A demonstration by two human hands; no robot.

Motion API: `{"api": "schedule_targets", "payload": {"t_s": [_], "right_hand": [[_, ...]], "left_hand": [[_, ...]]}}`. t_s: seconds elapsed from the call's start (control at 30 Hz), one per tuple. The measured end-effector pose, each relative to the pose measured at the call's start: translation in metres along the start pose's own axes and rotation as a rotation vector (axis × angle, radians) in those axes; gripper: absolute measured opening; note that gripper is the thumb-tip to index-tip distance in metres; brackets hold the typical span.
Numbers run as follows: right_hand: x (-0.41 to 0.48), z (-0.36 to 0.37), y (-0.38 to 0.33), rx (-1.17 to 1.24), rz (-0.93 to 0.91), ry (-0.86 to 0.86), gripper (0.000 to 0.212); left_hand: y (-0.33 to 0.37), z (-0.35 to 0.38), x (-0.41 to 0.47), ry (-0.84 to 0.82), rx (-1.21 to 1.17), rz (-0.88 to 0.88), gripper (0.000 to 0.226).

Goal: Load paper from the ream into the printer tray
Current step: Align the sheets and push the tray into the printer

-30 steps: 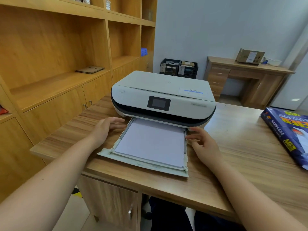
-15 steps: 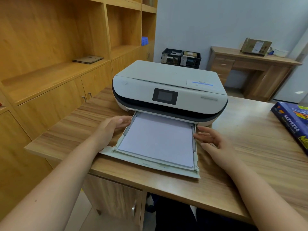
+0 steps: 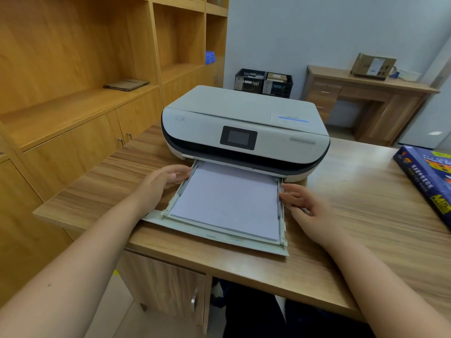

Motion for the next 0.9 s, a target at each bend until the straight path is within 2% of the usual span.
{"api": "schedule_targets", "payload": {"t_s": [0.1, 0.17, 0.23, 0.3, 0.43, 0.57, 0.63, 0.7, 0.9], "right_hand": [[0.001, -0.004, -0.006, -0.018, -0.006, 0.062, 0.062], [0.000, -0.006, -0.015, -0.069, -0.073, 0.091, 0.048], [-0.002, -0.007, -0.022, -0.150, -0.158, 0.109, 0.037], [-0.006, -0.003, -0.030, -0.164, -0.270, 0.090, 0.044], [-0.013, 0.017, -0.052, -0.218, -0.489, -0.052, 0.061], [-0.025, 0.036, -0.068, -0.436, -0.691, -0.216, 0.082], [-0.028, 0.043, -0.071, -0.543, -0.735, -0.266, 0.091], [-0.030, 0.044, -0.074, -0.586, -0.745, -0.246, 0.094], [-0.028, 0.028, -0.077, -0.456, -0.715, -0.048, 0.082]], "left_hand": [[-0.006, -0.009, 0.011, -0.073, 0.004, -0.072, 0.053], [-0.023, -0.019, 0.020, -0.110, -0.024, -0.140, 0.050], [-0.021, -0.018, 0.010, -0.083, 0.048, -0.122, 0.053], [0.004, -0.002, -0.017, -0.024, 0.183, -0.038, 0.058], [0.028, 0.034, -0.054, -0.019, 0.672, 0.222, 0.074], [0.031, 0.058, -0.066, 0.004, 1.084, 0.307, 0.095], [0.029, 0.063, -0.067, -0.009, 1.159, 0.276, 0.103], [0.028, 0.065, -0.063, 0.001, 1.194, 0.244, 0.105], [0.038, 0.059, -0.048, 0.094, 1.213, 0.248, 0.104]]}}
Point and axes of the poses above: each hand's wrist, its own x-axis towards the middle knuckle, its own z-axis out of the palm, y = z × x, the point moved 7 cm from there along x, towards the middle knuckle, and after that the axes turned 6 degrees about -z, right-handed, at the moved point
